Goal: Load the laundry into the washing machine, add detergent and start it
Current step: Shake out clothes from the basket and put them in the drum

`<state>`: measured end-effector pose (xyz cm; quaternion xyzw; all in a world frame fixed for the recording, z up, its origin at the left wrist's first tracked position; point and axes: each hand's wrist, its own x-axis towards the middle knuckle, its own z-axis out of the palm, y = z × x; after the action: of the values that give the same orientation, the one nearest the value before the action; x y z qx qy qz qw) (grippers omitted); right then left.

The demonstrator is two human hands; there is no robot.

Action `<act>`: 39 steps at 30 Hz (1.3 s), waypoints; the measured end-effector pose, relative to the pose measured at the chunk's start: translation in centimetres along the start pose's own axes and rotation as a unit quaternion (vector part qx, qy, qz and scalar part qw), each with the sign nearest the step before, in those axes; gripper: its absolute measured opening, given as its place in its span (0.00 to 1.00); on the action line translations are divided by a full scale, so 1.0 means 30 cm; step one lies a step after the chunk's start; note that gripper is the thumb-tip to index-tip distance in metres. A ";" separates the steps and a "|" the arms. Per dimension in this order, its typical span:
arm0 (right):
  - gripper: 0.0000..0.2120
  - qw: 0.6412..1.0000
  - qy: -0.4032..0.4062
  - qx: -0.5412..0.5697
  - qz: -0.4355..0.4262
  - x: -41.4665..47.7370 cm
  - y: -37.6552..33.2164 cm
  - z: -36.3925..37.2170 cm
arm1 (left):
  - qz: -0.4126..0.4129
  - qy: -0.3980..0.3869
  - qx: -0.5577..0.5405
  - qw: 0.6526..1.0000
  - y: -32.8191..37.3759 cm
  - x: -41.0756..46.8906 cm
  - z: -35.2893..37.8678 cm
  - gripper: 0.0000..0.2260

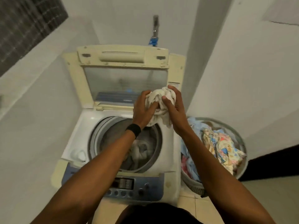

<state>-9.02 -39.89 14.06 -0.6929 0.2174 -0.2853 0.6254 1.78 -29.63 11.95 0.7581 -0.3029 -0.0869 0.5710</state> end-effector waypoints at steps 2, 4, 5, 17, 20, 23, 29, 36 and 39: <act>0.24 1.000 -0.019 -0.004 -0.012 -0.013 0.017 0.126 | -0.032 0.037 0.006 0.999 -0.064 -0.029 -0.113 0.22; 0.25 1.000 -0.022 0.000 -0.006 -0.031 0.028 0.230 | -0.055 0.065 0.006 0.996 -0.115 -0.056 -0.201 0.24; 0.26 1.000 -0.016 0.004 0.001 -0.043 0.033 0.284 | -0.063 0.072 0.009 0.995 -0.142 -0.069 -0.245 0.25; 0.28 0.891 -0.260 -0.295 0.227 -0.095 0.250 0.507 | -0.199 -0.197 0.252 0.926 -0.516 -0.107 -0.459 0.26; 0.25 0.900 -0.230 -0.303 0.211 -0.107 0.253 0.484 | -0.177 -0.220 0.244 0.928 -0.488 -0.091 -0.440 0.25; 0.21 0.911 -0.197 -0.296 0.207 -0.108 0.237 0.440 | -0.157 -0.247 0.230 0.928 -0.437 -0.066 -0.399 0.24; 0.16 0.945 -0.098 -0.251 0.184 -0.120 0.172 0.280 | -0.092 -0.263 0.180 0.943 -0.320 -0.016 -0.259 0.20; 0.12 0.947 0.062 -0.236 0.208 -0.157 0.178 -0.012 | -0.026 -0.318 0.154 0.935 -0.172 0.006 0.013 0.17; 0.12 0.938 0.112 -0.237 0.226 -0.203 0.186 -0.147 | -0.003 -0.351 0.145 0.925 -0.120 -0.013 0.136 0.17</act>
<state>-16.18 -39.83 8.03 -0.7174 0.4979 -0.1524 0.4628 0.83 -32.14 7.21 0.7546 -0.4911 -0.3040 0.3114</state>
